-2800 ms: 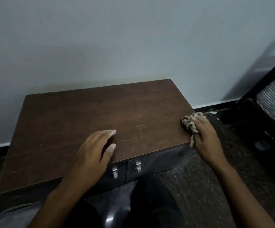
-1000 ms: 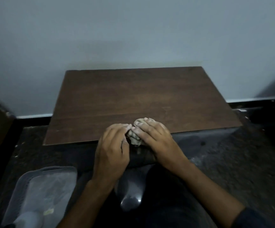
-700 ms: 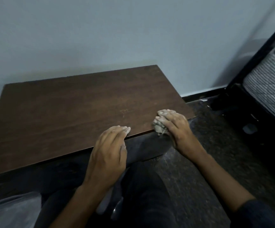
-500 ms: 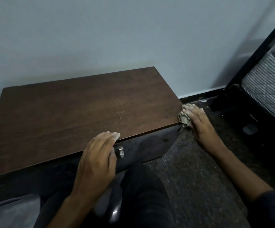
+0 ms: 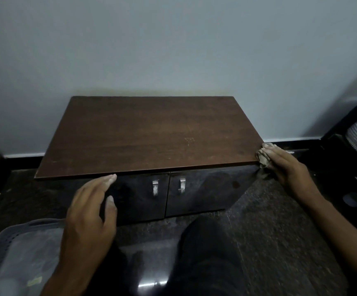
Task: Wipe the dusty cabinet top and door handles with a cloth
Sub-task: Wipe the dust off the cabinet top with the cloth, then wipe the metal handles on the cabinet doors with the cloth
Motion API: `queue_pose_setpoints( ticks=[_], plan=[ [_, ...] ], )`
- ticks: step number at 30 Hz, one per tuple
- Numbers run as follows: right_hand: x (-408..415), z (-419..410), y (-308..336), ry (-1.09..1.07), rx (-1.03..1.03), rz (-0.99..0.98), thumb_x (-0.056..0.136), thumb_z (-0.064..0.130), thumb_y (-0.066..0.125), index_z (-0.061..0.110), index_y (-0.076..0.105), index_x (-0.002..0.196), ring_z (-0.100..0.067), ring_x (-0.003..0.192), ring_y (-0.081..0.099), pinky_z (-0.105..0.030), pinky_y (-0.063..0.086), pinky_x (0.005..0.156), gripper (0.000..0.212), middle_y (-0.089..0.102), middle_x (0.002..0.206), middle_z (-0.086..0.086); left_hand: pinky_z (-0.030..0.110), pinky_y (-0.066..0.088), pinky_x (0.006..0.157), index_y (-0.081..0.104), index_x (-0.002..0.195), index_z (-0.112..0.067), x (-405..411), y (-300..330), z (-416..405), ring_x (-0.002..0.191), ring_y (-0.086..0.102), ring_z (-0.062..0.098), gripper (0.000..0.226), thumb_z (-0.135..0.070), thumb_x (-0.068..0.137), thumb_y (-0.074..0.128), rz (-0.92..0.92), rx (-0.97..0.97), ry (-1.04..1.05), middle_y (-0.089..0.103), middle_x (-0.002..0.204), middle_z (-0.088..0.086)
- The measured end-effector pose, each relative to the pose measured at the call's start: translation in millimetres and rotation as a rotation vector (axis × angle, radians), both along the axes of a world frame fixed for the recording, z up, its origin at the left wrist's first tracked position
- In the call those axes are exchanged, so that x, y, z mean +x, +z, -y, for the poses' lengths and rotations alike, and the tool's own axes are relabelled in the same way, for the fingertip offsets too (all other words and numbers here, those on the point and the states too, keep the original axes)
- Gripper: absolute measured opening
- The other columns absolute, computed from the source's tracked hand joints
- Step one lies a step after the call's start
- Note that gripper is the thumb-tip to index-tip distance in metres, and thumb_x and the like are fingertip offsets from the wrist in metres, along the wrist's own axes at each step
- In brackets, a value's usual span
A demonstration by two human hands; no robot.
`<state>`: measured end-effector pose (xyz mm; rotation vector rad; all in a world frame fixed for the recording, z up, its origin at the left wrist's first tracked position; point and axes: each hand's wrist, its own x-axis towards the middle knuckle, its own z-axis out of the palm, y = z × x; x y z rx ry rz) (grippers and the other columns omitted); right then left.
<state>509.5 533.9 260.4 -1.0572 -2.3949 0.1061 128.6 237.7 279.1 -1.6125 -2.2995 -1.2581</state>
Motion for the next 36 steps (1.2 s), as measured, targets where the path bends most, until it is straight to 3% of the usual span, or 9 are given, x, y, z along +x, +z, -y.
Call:
queue_pose_setpoints(
  ticks=[4,7,10,13,18,22,27,32,36],
  plan=[
    [-1,8,-3,-0.089,0.017,-0.059,0.085,0.002,0.072,0.006,0.064,0.129,-0.022,0.13,0.055,-0.03,0.037,0.115,0.045,0.059,0.138,-0.009,0.015,0.028,0.11,0.066,0.122,-0.003,4,-6,-15,0.117,0.052,0.01,0.037,-0.007,0.089,0.052,0.007,0.063,-0.08,0.063,0.124,0.0],
    [-12,22,-31,-0.256,0.071,-0.26,0.088,0.001,0.07,0.003,0.065,0.127,-0.022,0.127,0.058,-0.03,0.039,0.114,0.039,0.062,0.135,-0.011,0.013,0.03,0.108,0.068,0.121,-0.005,16,-18,-35,0.116,0.054,0.01,0.035,-0.006,0.089,0.053,0.082,0.084,-0.101,0.063,0.122,-0.003],
    [-35,44,-58,-0.529,0.09,-0.494,0.09,0.013,0.069,0.012,0.063,0.132,-0.02,0.122,0.062,-0.041,0.045,0.109,0.042,0.065,0.131,-0.005,0.013,0.035,0.105,0.069,0.121,-0.009,30,-33,-55,0.114,0.058,0.011,0.035,-0.005,0.09,0.054,0.157,0.078,-0.169,0.065,0.12,-0.005],
    [-63,83,-65,-0.645,0.094,-0.646,0.092,0.024,0.069,0.019,0.061,0.135,-0.014,0.117,0.064,-0.04,0.048,0.105,0.044,0.067,0.128,-0.002,0.013,0.042,0.096,0.071,0.114,-0.014,36,-47,-63,0.108,0.061,0.005,0.03,-0.006,0.09,0.055,0.255,0.077,-0.213,0.067,0.111,-0.013],
    [-100,116,-58,-0.286,-0.088,-0.627,0.088,0.021,0.077,0.017,0.066,0.129,-0.024,0.11,0.066,-0.05,0.052,0.098,0.042,0.068,0.121,-0.004,0.001,0.043,0.075,0.074,0.097,-0.03,43,-65,-73,0.091,0.063,-0.009,0.03,-0.005,0.09,0.06,0.54,0.003,-0.067,0.069,0.093,-0.021],
    [-135,130,-57,-0.087,-0.186,-0.518,0.074,0.012,0.078,0.01,0.065,0.125,-0.014,0.106,0.063,-0.017,0.045,0.094,0.053,0.065,0.113,-0.006,0.004,0.046,0.073,0.072,0.1,-0.037,56,-69,-70,0.093,0.06,-0.011,0.025,-0.016,0.088,0.063,0.753,-0.17,-0.083,0.069,0.095,-0.018],
    [-163,139,-64,0.092,-0.24,-0.428,0.073,0.016,0.083,0.011,0.064,0.128,-0.012,0.11,0.059,-0.013,0.042,0.094,0.058,0.062,0.114,-0.003,-0.003,0.039,0.065,0.068,0.115,-0.038,47,-63,-68,0.09,0.056,-0.02,0.024,-0.034,0.094,0.058,0.762,-0.266,-0.121,0.066,0.103,-0.024],
    [-185,138,-55,0.205,-0.263,-0.358,0.075,0.028,0.082,0.013,0.064,0.13,-0.012,0.114,0.057,-0.015,0.043,0.096,0.06,0.06,0.116,-0.003,0.01,0.045,0.062,0.072,0.096,-0.034,38,-63,-69,0.078,0.063,-0.01,0.026,-0.049,0.09,0.053,0.821,-0.275,-0.1,0.072,0.083,-0.02],
    [-197,142,-45,0.285,-0.324,-0.245,0.074,0.037,0.081,0.016,0.064,0.131,-0.012,0.116,0.055,-0.017,0.045,0.097,0.063,0.058,0.118,0.001,0.007,0.044,0.054,0.076,0.089,-0.027,34,-66,-71,0.062,0.064,-0.007,0.025,-0.044,0.093,0.057,0.901,-0.194,-0.148,0.074,0.071,-0.014]
  ],
)
